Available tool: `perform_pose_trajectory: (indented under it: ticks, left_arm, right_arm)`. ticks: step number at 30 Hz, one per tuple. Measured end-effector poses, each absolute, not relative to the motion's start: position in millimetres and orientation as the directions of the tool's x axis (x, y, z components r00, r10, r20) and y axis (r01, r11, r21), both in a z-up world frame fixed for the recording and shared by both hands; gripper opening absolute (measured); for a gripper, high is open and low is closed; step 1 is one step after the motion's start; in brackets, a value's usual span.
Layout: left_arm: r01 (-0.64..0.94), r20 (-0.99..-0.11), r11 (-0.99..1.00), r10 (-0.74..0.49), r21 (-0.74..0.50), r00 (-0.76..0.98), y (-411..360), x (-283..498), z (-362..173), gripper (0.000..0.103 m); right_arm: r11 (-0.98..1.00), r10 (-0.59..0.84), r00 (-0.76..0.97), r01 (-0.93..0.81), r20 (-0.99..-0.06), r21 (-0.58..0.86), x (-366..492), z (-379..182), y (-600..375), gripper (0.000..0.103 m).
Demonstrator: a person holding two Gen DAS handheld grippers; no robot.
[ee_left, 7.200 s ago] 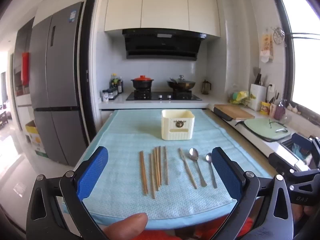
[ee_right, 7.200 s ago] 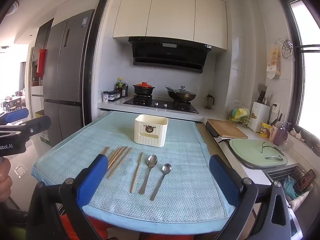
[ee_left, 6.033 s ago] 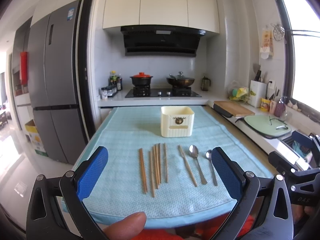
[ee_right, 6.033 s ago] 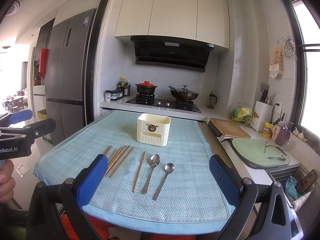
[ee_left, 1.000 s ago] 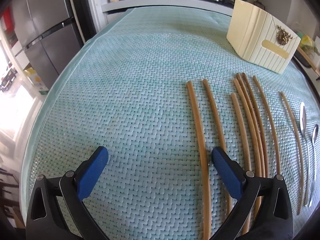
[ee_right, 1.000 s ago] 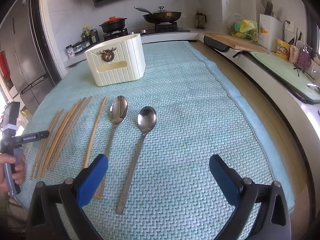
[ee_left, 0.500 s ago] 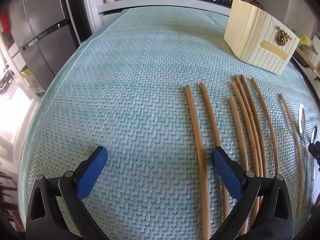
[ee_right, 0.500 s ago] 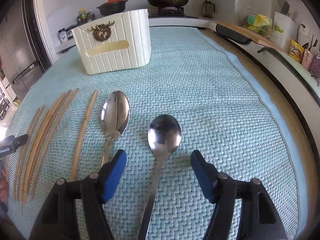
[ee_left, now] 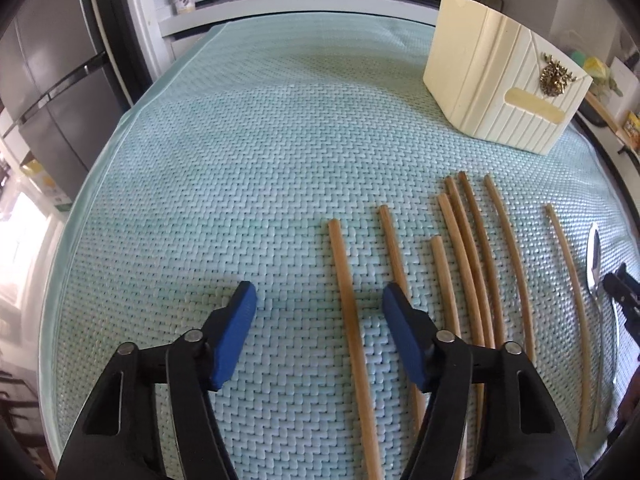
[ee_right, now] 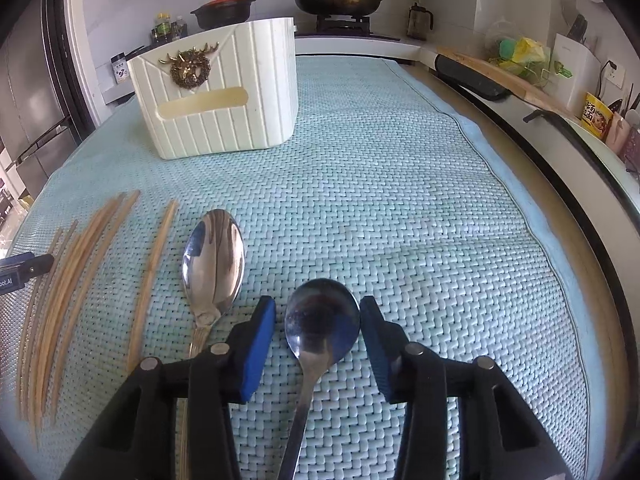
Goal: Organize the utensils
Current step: 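Close the left tool on one wooden chopstick while the right tool grasps the smaller spoon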
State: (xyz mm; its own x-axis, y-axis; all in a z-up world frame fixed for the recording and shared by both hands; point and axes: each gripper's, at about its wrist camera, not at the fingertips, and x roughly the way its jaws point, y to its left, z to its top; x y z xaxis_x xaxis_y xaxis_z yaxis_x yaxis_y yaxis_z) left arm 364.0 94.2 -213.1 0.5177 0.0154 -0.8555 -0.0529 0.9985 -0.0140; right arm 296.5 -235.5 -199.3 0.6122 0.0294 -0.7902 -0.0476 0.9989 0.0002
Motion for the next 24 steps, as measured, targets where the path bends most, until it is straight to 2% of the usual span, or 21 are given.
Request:
perform_pose_trajectory:
  ticks: [1, 2, 4, 6, 12, 24]
  left_arm:
    - [-0.044, -0.855, 0.999, 0.006, -0.019, 0.519, 92, 366, -212, 0.046]
    - [-0.04, -0.854, 0.999, 0.006, -0.017, 0.519, 90, 367, -212, 0.04]
    - [-0.023, -0.851, 0.999, -0.013, -0.03, 0.525, 87, 368, -212, 0.013]
    - [-0.016, -0.844, 0.999, -0.025, -0.04, 0.536, 85, 368, -213, 0.006]
    - [-0.03, -0.815, 0.995, -0.06, -0.095, 0.577, 90, 363, -197, 0.004]
    - [0.087, -0.643, 0.984, -0.167, -0.154, 0.747, 86, 289, -81, 0.004]
  right_arm:
    - [0.999, 0.029, 0.614, -0.047, -0.789, 0.001, 298, -199, -236, 0.037]
    - [0.999, 0.036, 0.616, -0.051, -0.787, 0.006, 298, -199, -236, 0.036]
    - [0.998, 0.046, 0.618, -0.056, -0.785, 0.015, 300, -199, -237, 0.036]
    - [0.998, 0.061, 0.621, -0.063, -0.782, 0.028, 305, -199, -240, 0.036]
    - [0.991, 0.135, 0.633, -0.105, -0.762, 0.089, 306, -185, -246, 0.035]
    - [0.96, 0.269, 0.73, -0.253, -0.629, 0.117, 255, -93, -237, 0.035]
